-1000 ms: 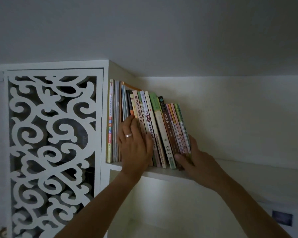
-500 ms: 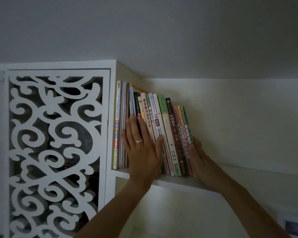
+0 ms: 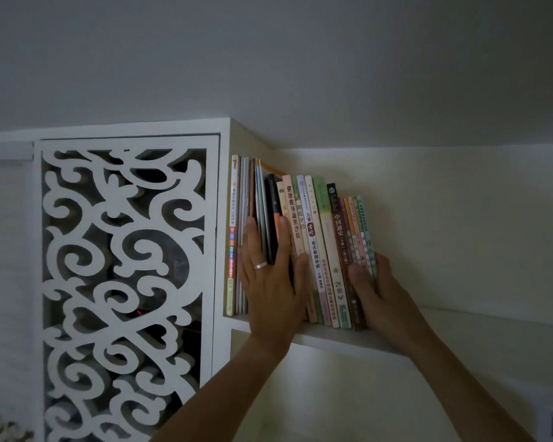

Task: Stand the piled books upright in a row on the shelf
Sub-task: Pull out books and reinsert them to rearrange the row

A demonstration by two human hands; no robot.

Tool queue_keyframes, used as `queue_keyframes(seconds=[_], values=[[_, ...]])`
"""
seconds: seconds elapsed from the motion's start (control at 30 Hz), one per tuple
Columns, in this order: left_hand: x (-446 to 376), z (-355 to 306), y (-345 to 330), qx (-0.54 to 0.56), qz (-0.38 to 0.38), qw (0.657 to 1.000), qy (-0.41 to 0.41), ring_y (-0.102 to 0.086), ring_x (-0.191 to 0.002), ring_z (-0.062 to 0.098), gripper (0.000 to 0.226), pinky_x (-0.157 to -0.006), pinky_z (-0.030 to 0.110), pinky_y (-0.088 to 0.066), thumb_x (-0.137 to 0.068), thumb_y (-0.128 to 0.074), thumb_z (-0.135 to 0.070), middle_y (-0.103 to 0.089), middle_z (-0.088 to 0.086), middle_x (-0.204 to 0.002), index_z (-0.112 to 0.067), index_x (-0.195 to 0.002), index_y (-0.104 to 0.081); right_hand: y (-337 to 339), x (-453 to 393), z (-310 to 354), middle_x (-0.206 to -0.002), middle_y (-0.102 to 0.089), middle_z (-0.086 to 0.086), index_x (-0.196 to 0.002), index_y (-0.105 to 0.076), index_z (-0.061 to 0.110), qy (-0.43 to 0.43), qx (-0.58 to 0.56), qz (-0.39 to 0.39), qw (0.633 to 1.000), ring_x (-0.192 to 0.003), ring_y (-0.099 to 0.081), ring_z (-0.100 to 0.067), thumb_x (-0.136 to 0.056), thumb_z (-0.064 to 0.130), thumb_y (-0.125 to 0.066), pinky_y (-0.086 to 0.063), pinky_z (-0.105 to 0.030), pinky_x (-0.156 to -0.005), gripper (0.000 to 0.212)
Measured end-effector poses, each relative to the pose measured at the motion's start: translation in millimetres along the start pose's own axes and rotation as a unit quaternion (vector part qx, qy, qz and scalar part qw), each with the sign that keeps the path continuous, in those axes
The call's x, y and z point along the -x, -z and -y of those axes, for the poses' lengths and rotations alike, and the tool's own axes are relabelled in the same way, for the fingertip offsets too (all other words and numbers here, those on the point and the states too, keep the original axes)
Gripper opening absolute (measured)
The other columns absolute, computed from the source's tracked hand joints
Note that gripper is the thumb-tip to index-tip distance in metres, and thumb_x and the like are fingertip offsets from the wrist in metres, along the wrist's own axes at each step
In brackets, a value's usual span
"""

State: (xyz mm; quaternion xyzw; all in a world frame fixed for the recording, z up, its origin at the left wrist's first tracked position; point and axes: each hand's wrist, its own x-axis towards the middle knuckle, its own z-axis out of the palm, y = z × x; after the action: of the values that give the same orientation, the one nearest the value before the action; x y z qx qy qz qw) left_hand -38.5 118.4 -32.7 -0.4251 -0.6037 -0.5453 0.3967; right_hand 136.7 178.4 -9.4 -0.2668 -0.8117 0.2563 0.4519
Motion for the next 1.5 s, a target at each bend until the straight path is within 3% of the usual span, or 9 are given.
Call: queue_keyframes(seconds=[0.1, 0.2, 0.43, 0.6, 0.8, 0.97, 1.2, 1.33, 1.5], values=[[-3.2, 3.8, -3.0, -0.029, 0.0, 0.999, -0.021, -0.001, -0.162, 0.028, 0.061, -0.129, 0.057, -0.01, -0.107, -0.038, -0.051, 0.001, 0.009, -0.175, -0.036, -0.164, -0.023, -2.0, 0.0, -3.3, -0.138, -0.056, 0.013, -0.147, -0.019, 0.043, 0.006, 0.022, 0.003, 1.0, -0.113, -0.066, -0.011, -0.076, 0.07, -0.073, -0.059, -0.038, -0.093, 0.093], [-4.4, 4.4, -4.6, -0.038, -0.009, 0.999, -0.03, -0.002, -0.162, 0.027, 0.058, -0.128, 0.057, -0.012, -0.107, -0.033, -0.047, -0.004, 0.008, -0.175, -0.035, -0.163, -0.028, -0.6, 1.4, -5.0, -0.141, -0.056, 0.014, -0.145, -0.017, 0.043, 0.009, 0.067, 0.01, 0.998, -0.114, -0.064, -0.009, -0.061, 0.065, -0.088, -0.057, -0.038, -0.097, 0.113], [-7.5, 17.9, 3.0, -0.078, -0.016, 0.995, -0.053, -0.013, -0.16, 0.026, 0.059, -0.124, 0.05, -0.021, -0.108, -0.033, -0.041, -0.014, 0.005, -0.174, -0.027, -0.165, -0.025, -22.3, -5.1, 1.1, -0.132, -0.058, 0.014, -0.145, -0.024, 0.031, 0.029, 0.076, -0.023, 0.996, -0.102, -0.06, -0.003, -0.058, 0.061, -0.092, -0.046, -0.011, -0.077, 0.115], [-4.8, 23.0, 6.6, -0.08, -0.042, 0.993, -0.078, -0.013, -0.161, 0.028, 0.066, -0.127, 0.053, -0.022, -0.108, -0.037, -0.037, -0.014, 0.014, -0.173, -0.008, -0.164, -0.02, -41.6, -13.0, 0.0, -0.139, -0.055, 0.005, -0.147, -0.02, 0.035, 0.043, 0.058, -0.035, 0.997, -0.118, -0.062, -0.017, -0.05, 0.067, -0.092, -0.057, -0.038, -0.094, 0.124], [-10.2, 24.7, 6.1, -0.111, -0.008, 0.99, -0.085, -0.002, -0.162, 0.029, 0.064, -0.129, 0.059, -0.008, -0.108, -0.033, -0.036, -0.004, 0.014, -0.174, -0.012, -0.166, -0.017, -38.2, -12.9, -8.5, -0.14, -0.051, 0.006, -0.149, -0.015, 0.04, 0.05, 0.043, -0.014, 0.998, -0.12, -0.06, -0.016, -0.05, 0.064, -0.093, -0.055, -0.034, -0.095, 0.129], [-8.7, 25.5, 9.0, -0.087, -0.001, 0.992, -0.09, -0.002, -0.162, 0.027, 0.063, -0.129, 0.059, -0.006, -0.107, -0.041, -0.035, -0.006, 0.012, -0.174, -0.02, -0.165, -0.022, -42.1, -12.6, -5.9, -0.145, -0.048, 0.006, -0.155, 0.006, 0.05, 0.046, -0.02, -0.018, 0.999, -0.126, -0.059, -0.017, -0.047, 0.061, -0.09, -0.059, -0.051, -0.095, 0.145], [-8.5, 22.8, 9.4, -0.074, 0.01, 0.993, -0.094, -0.002, -0.162, 0.032, 0.074, -0.128, 0.061, -0.006, -0.104, -0.039, -0.055, -0.005, 0.014, -0.174, -0.016, -0.165, -0.023, -44.9, -12.4, 0.2, -0.151, -0.043, 0.002, -0.152, 0.02, 0.057, 0.039, -0.015, -0.025, 0.999, -0.132, -0.054, -0.022, -0.033, 0.067, -0.095, -0.054, -0.057, -0.1, 0.166], [-8.0, 30.6, 7.1, -0.088, 0.004, 0.99, -0.109, -0.004, -0.162, 0.034, 0.081, -0.129, 0.06, -0.007, -0.099, -0.042, -0.062, -0.007, 0.016, -0.174, -0.015, -0.164, -0.026, -45.3, -11.7, 0.0, -0.154, -0.042, 0.004, -0.151, 0.027, 0.052, 0.047, -0.005, -0.015, 0.999, -0.133, -0.054, -0.018, -0.044, 0.048, -0.1, -0.053, -0.053, -0.103, 0.166], [-9.5, 34.5, 4.3, -0.085, 0.0, 0.99, -0.114, -0.005, -0.161, 0.034, 0.086, -0.129, 0.058, -0.004, -0.096, -0.044, -0.067, -0.008, 0.017, -0.173, -0.015, -0.164, -0.028, -39.5, -14.5, -5.9, -0.155, -0.041, 0.006, -0.152, 0.026, 0.051, 0.067, 0.003, 0.006, 0.998, -0.132, -0.055, -0.016, -0.049, 0.047, -0.099, -0.056, -0.051, -0.1, 0.162]])
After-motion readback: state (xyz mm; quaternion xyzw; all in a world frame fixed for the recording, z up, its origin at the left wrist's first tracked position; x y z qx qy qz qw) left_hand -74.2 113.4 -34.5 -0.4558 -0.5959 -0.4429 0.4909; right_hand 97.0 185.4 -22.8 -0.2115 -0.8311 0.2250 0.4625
